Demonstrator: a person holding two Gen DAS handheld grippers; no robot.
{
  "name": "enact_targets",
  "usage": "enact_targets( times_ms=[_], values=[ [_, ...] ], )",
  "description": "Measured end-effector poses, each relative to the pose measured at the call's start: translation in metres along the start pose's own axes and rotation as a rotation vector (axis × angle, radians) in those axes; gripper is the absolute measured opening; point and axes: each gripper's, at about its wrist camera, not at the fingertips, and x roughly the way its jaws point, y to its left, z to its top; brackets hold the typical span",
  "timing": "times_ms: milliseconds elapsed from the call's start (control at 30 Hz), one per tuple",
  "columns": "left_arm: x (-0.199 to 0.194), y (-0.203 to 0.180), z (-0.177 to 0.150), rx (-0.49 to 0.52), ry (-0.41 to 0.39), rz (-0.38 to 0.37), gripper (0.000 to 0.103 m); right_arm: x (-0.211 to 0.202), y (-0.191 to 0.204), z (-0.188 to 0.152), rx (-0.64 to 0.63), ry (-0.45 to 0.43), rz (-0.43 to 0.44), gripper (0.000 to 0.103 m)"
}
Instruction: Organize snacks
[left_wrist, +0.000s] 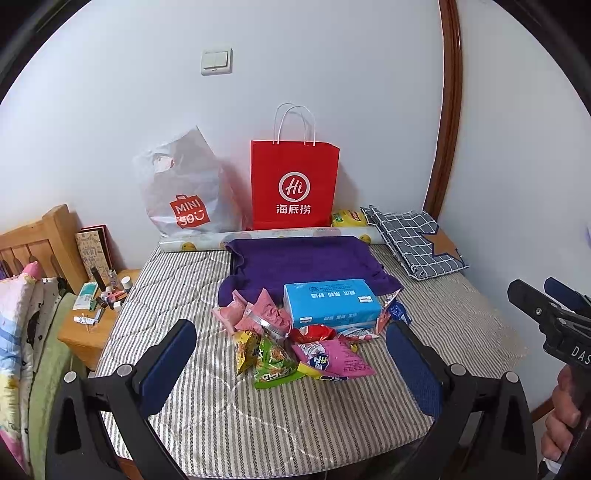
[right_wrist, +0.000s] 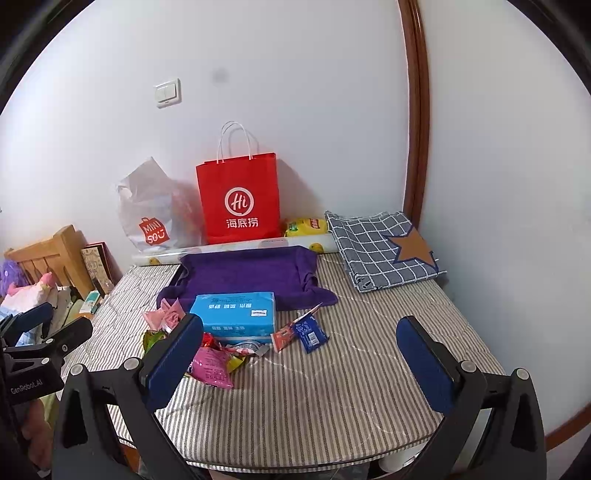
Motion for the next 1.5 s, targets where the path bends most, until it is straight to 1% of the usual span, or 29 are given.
enact_targets(
  times_ms=[333,400,533,600,633,800,1033,1133,1233,1367,1500],
  values=[
    [-0.004,0.005,0.003,-0.011,-0.013,0.011,0.103,0.004,0.008,-0.001,-0.01,-0.001,0.018,0.103],
    [-0.003,0.007,0.004,-0.021,-0.006,0.021,0.103,0.006,0.011,-0.001,-0.017,0.0,0.017,0.103],
    [0.001,0.011,0.004,-0.031,0.006,0.009,0.103,0.008,0.012,-0.003,-0.021,0.003,0.016,0.103],
    [0.001,0.013,0.003,-0.023,0.001,0.008,0.103,0.009,0.012,-0.004,-0.019,0.002,0.017,0.103],
    [0.001,0.014,0.003,-0.021,0.002,0.02,0.103,0.009,0.011,-0.005,-0.018,0.003,0.018,0.103],
    [-0.001,0.02,0.006,-0.05,-0.02,0.009,0.103,0.012,0.008,-0.004,-0.022,0.013,0.007,0.103],
    [-0.003,0.02,0.009,-0.045,-0.029,0.014,0.103,0.016,0.006,-0.006,-0.028,0.016,-0.003,0.103],
    [0.001,0.018,0.011,-0.037,-0.006,0.02,0.103,0.018,0.006,-0.005,-0.028,0.021,-0.015,0.103],
    [0.001,0.016,0.012,-0.027,-0.017,0.021,0.103,0.018,0.005,-0.004,-0.029,0.017,-0.025,0.103],
    [0.002,0.013,0.013,-0.008,-0.016,-0.004,0.103,0.019,0.003,-0.002,-0.022,0.02,-0.038,0.103],
    [0.002,0.012,0.014,-0.008,-0.03,0.009,0.103,0.02,0.001,0.0,0.002,0.017,-0.033,0.103]
  ],
)
